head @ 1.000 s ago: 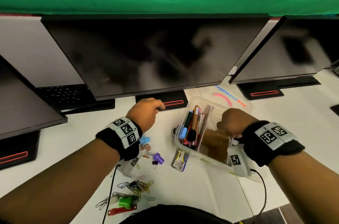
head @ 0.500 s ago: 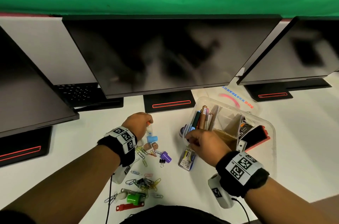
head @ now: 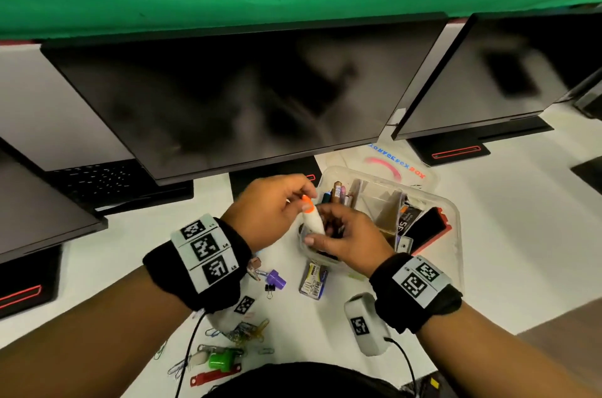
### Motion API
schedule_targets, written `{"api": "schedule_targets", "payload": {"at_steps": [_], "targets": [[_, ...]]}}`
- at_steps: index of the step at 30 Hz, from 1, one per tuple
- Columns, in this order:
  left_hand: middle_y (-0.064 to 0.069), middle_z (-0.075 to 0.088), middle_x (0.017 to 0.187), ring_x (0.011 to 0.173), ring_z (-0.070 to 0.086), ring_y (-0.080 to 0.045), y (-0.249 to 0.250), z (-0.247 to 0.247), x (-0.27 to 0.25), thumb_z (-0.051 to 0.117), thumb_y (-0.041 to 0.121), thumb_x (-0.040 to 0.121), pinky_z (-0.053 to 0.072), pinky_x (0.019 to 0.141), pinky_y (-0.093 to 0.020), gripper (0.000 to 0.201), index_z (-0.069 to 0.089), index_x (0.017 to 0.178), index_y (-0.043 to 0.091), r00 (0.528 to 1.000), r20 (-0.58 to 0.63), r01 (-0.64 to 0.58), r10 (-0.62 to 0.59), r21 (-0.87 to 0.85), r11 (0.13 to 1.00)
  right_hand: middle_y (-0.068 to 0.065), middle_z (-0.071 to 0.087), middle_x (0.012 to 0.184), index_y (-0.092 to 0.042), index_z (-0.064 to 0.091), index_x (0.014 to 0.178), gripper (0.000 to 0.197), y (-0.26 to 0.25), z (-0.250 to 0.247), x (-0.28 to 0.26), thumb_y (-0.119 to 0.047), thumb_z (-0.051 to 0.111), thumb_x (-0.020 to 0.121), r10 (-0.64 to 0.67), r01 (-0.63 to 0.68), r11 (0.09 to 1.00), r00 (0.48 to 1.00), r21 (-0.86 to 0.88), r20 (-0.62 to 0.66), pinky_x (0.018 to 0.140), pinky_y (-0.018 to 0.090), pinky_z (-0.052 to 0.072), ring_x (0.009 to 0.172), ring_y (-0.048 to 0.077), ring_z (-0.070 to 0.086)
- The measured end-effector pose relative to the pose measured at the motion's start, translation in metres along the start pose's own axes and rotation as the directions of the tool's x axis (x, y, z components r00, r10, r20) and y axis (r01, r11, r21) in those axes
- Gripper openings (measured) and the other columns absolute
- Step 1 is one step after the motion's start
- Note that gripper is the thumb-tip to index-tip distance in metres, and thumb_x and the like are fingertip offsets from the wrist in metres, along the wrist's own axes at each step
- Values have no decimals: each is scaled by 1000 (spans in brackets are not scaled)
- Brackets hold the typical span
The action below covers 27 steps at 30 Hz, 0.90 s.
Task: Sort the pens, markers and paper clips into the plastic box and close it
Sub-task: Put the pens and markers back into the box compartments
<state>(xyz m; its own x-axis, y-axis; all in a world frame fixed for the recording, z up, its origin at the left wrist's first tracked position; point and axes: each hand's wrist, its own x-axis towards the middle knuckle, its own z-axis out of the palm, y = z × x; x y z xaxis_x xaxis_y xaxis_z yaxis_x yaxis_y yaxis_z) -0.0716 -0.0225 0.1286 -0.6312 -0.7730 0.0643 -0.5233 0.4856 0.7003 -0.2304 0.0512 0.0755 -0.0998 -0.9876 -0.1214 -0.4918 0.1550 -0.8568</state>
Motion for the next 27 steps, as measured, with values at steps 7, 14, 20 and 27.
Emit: {"api": "schedule_targets", "payload": {"at_steps": [7,14,20,27], "targets": [[12,64,97,86,57,9,4,29,15,58,14,89,41,77,-1,23,62,110,25,999,23,-43,44,-44,998,-2,68,90,-20,64,101,14,-6,-42,-13,-23,61,88,-38,24,981,997,-192,-70,75,32,52,79,12,63],[11,60,124,131,37,-11,-31,46,20,58,34,89,28,108,-26,27,65,114,27,894,444,-239,61,356,903,8,66,86,-22,51,99,24,25,-128,-27,-16,67,82,231,-336,928,858,-163,-459,61,29,50,71,24,63],[5,53,138,139,31,-10,-40,59,16,56,32,89,32,112,-31,23,69,108,28,865,502,-199,-21,381,903,2,60,57,-7,59,74,13,46,-133,-17,-14,58,85,584,-600,569,776,-562,-237,50,19,47,52,15,62],[2,59,130,125,48,-14,-37,60,19,54,29,92,38,107,-32,28,67,115,22,843,538,-244,-4,389,889,13,67,92,-1,64,104,23,54,-116,4,-12,66,83,720,-569,435,685,-698,-110,51,19,43,82,24,64]]}}
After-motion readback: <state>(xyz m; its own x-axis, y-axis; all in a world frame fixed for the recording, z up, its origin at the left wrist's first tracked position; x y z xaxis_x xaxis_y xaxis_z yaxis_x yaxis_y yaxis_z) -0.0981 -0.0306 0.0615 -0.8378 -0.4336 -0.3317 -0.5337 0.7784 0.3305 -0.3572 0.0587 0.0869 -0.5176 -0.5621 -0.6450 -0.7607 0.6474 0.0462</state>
